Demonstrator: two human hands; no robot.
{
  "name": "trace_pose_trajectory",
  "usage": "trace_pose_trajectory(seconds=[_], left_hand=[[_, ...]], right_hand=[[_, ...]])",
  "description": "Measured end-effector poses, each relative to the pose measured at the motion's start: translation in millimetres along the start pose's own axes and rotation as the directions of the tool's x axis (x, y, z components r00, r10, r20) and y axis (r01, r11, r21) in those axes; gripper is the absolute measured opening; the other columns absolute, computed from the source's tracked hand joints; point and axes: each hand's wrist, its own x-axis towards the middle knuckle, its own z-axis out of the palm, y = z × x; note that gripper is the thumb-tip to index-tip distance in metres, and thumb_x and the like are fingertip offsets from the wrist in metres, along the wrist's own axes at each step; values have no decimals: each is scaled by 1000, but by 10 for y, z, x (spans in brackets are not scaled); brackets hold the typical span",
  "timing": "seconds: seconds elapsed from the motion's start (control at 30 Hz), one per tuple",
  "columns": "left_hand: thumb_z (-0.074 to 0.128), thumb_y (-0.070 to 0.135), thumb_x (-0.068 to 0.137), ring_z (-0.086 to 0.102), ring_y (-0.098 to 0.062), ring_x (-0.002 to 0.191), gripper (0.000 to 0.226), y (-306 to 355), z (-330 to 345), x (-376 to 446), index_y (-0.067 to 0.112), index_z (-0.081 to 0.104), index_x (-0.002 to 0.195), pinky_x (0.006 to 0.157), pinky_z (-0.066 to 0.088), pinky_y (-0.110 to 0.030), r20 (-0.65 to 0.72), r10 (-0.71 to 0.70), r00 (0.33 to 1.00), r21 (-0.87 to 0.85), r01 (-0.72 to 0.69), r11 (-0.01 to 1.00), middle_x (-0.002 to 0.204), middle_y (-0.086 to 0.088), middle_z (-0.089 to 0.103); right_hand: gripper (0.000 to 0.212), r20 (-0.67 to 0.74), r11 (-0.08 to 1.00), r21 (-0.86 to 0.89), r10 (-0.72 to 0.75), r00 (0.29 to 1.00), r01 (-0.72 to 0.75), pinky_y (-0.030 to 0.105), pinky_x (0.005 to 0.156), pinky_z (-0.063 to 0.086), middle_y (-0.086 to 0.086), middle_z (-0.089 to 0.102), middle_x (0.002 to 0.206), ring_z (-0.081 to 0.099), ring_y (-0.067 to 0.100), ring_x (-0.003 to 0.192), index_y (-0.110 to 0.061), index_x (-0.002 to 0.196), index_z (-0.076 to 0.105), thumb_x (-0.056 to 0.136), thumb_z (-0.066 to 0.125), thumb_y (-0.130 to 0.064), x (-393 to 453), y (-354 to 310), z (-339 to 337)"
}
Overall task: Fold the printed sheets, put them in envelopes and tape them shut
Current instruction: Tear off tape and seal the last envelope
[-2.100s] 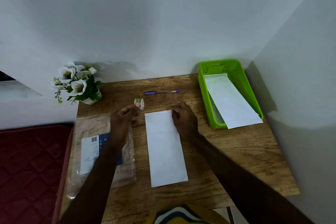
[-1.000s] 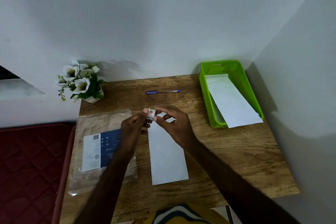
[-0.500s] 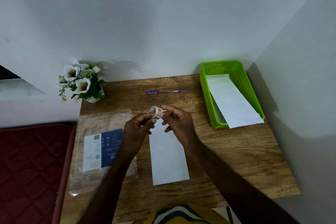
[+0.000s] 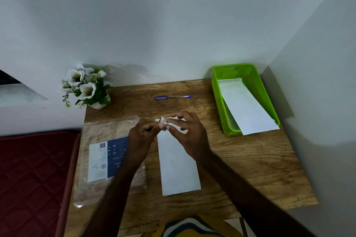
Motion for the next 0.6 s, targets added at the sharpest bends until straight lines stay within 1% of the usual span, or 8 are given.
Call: trace_pose_trajectory(seconds=[0.03, 0.1, 0.17, 0.27, 0.33, 0.4, 0.5, 0.6], left_hand=[[68, 44, 91, 67, -15, 93, 9, 11, -13, -4, 42, 77, 91, 83, 59, -46, 3, 6, 1000, -2, -6, 1000, 101, 10, 74], [68, 43, 92, 67, -6, 94, 10, 29, -41, -14, 44, 77, 89, 82, 58, -37, 8, 19, 1000, -5, -19, 1000, 99, 19, 74], [68, 42, 92, 68, 1, 95, 11, 38, -59, -23, 40, 79, 93, 83, 56, -31, 7, 26, 1000, -5, -26, 1000, 97, 25, 74], [68, 42, 93, 68, -7, 100, 21, 52, -57, -28, 27, 81, 102, 89, 57, -38, 5, 39, 999, 21, -39, 999, 105, 15, 75], [68, 39, 93, 68, -10, 102, 23, 61, -53, -32, 22, 81, 104, 92, 57, -43, 11, 45, 999, 15, -46, 999, 108, 9, 76], [68, 37, 93, 68, -11, 104, 23, 68, -48, -42, 20, 80, 105, 94, 57, -45, 18, 43, 999, 1, -43, 999, 110, 7, 75], [68, 37, 94, 69, -11, 104, 22, 65, -43, -56, 21, 80, 103, 95, 57, -44, 16, 35, 999, -13, -35, 999, 109, 8, 76], [68, 36, 93, 69, -13, 104, 19, 56, -31, -57, 23, 80, 100, 95, 57, -45, 2, 37, 999, -12, -37, 999, 107, 10, 76]], right_hand=[[26, -7, 1000, 1, -25, 1000, 25, 27, 76, 59, -18, 66, 120, 55, 4, 114, -28, 118, 76, 93, 75, -35, 1, -3, -6], [24, -18, 998, 8, -64, 998, 65, 30, 80, 58, -12, 70, 121, 57, 5, 114, -24, 116, 79, 93, 76, -30, 1, -14, -13], [23, -18, 996, 16, -90, 996, 90, 31, 84, 58, -9, 72, 122, 59, 5, 114, -20, 115, 79, 93, 77, -27, 5, -23, -22], [24, -19, 995, 53, -85, 996, 86, 32, 84, 60, -4, 74, 121, 63, 4, 114, -15, 116, 78, 94, 76, -22, 3, -52, -21], [24, -19, 995, 80, -63, 998, 64, 31, 81, 62, -1, 75, 119, 66, 6, 112, -12, 117, 77, 95, 73, -21, 4, -77, -8], [23, -17, 997, 66, -43, 999, 44, 30, 79, 63, 1, 76, 116, 68, 8, 108, -10, 116, 77, 97, 70, -21, -1, -116, 7], [20, -42, 999, 25, -34, 999, 35, 20, 79, 60, 2, 77, 112, 69, 7, 103, -10, 113, 77, 99, 68, -20, -16, -160, 32], [18, -71, 997, 65, 33, 997, -29, 12, 77, 55, 2, 78, 107, 69, 3, 97, -8, 111, 77, 98, 70, -17, -30, -191, 62]])
